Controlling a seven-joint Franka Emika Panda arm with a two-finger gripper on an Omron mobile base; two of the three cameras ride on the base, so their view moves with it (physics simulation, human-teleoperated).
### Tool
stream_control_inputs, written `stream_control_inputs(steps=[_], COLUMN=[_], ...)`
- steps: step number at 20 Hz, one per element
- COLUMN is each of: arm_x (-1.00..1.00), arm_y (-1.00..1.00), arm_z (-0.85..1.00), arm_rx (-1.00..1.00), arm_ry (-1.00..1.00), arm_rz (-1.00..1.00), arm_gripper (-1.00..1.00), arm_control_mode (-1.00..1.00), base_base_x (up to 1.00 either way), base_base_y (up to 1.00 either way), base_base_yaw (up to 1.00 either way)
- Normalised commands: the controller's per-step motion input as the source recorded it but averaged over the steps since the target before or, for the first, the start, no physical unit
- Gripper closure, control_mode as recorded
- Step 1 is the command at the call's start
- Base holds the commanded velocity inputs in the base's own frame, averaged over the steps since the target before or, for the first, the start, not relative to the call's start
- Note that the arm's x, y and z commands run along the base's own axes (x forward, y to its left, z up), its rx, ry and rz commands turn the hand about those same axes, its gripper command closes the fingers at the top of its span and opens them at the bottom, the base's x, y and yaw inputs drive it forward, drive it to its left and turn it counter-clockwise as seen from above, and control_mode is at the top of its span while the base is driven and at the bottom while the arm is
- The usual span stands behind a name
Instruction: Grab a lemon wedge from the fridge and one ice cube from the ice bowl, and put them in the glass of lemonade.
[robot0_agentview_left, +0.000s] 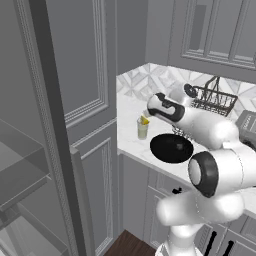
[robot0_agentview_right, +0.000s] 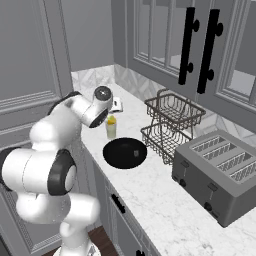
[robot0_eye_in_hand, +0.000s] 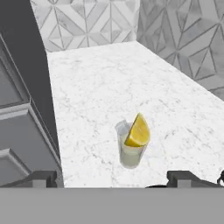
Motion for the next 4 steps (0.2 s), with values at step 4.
stream_control_inputs(steps=[4], arm_x=[-0.93], arm_y=[-0.03], arm_z=[0.02], arm_rx=[0.04], arm_ry=[-0.19], arm_rz=[0.0], arm_gripper=[-1.0], arm_control_mode=[-1.0], base_base_x=[0.0], base_base_y=[0.0], base_base_yaw=[0.0])
